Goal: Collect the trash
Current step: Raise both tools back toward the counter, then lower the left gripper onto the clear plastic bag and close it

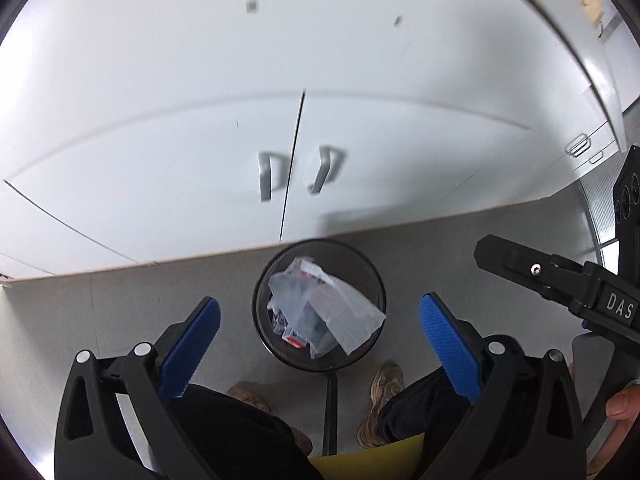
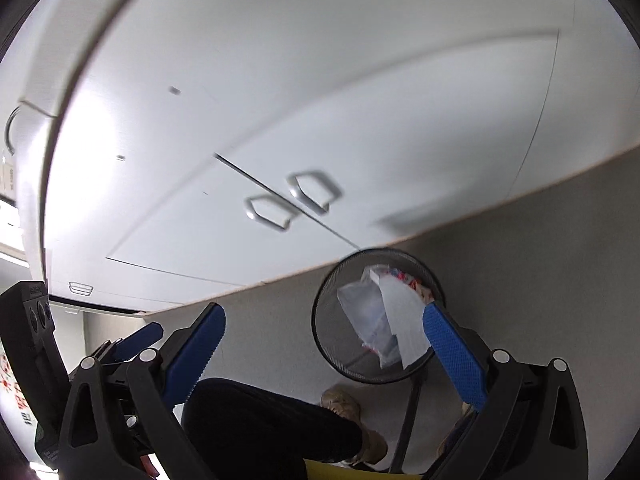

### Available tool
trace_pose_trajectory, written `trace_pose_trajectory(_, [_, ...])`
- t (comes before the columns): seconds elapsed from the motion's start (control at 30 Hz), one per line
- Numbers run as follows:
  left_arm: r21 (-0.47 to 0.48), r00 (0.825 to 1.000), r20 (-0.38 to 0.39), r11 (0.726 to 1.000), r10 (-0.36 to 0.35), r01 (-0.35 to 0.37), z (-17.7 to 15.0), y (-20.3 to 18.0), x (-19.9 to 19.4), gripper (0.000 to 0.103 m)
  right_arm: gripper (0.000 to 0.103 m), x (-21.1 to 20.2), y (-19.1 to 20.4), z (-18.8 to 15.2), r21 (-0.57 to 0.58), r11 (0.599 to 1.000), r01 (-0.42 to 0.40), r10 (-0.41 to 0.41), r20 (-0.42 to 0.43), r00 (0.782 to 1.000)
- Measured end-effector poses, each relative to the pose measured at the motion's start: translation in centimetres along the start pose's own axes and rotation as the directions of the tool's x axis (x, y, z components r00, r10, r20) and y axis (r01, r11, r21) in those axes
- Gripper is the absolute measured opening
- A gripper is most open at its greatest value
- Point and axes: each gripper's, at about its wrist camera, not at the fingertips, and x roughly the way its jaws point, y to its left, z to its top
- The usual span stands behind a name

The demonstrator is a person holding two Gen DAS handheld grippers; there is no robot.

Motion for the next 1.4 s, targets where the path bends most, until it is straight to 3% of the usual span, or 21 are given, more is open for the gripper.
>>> trace_pose_trajectory(0.13, [0.014, 0.996, 0.092, 1.000, 0.011, -0.012, 0.5, -0.4, -4.7, 0.099, 0.100, -4.5, 2.4, 0.4, -0.061, 0.998, 0.008, -0.002, 0.092, 0.996])
trace_pose_trajectory(0.27, [0.023, 0.981, 0.194, 0.999, 0.023, -0.028, 0.9, -0.5, -9.4, 0.099, 0.100, -8.8, 4.7, 0.6, -0.135, 0.990, 0.045, -0.018, 0.198, 0.980])
trace_pose_trajectory(0.43, [0.022, 0.950, 0.309, 0.999, 0.039, -0.049, 1.3, -0.2, -15.2, 0.099, 0.100, -13.5, 8.3, 0.5, -0.255, 0.960, 0.117, -0.032, 0.316, 0.948])
trace_pose_trajectory(0.7, [0.000, 0.899, 0.432, 0.997, 0.066, -0.074, 2.7, 1.4, -22.8, 0.099, 0.100, -19.0, 14.3, -0.2, -0.415, 0.874, 0.253, -0.024, 0.483, 0.875])
trace_pose_trajectory(0.83, [-0.026, 0.887, 0.455, 0.997, 0.077, -0.073, 3.7, 3.4, -24.7, 0.099, 0.100, -20.6, 16.3, 0.3, -0.450, 0.860, 0.242, 0.018, 0.501, 0.865])
trace_pose_trajectory(0.97, [-0.056, 0.885, 0.459, 0.997, 0.072, -0.052, 5.2, 5.9, -25.8, 0.099, 0.100, -21.7, 17.7, 1.3, -0.490, 0.828, 0.271, 0.036, 0.530, 0.847])
trace_pose_trajectory(1.07, [-0.070, 0.878, 0.473, 0.997, 0.072, -0.044, 6.8, 7.2, -27.0, 0.099, 0.100, -21.9, 18.5, 3.0, -0.514, 0.807, 0.290, 0.031, 0.527, 0.849])
trace_pose_trajectory(1.17, [-0.077, 0.882, 0.468, 0.996, 0.065, -0.032, 8.8, 8.2, -27.5, 0.099, 0.100, -22.4, 18.7, 5.2, -0.512, 0.813, 0.276, 0.041, 0.524, 0.851])
trace_pose_trajectory(1.4, [-0.068, 0.907, 0.413, 0.990, -0.086, 0.124, 15.7, 9.8, -26.2, 0.099, 0.100, -22.7, 19.9, 13.7, -0.499, 0.855, 0.142, 0.124, 0.461, 0.879])
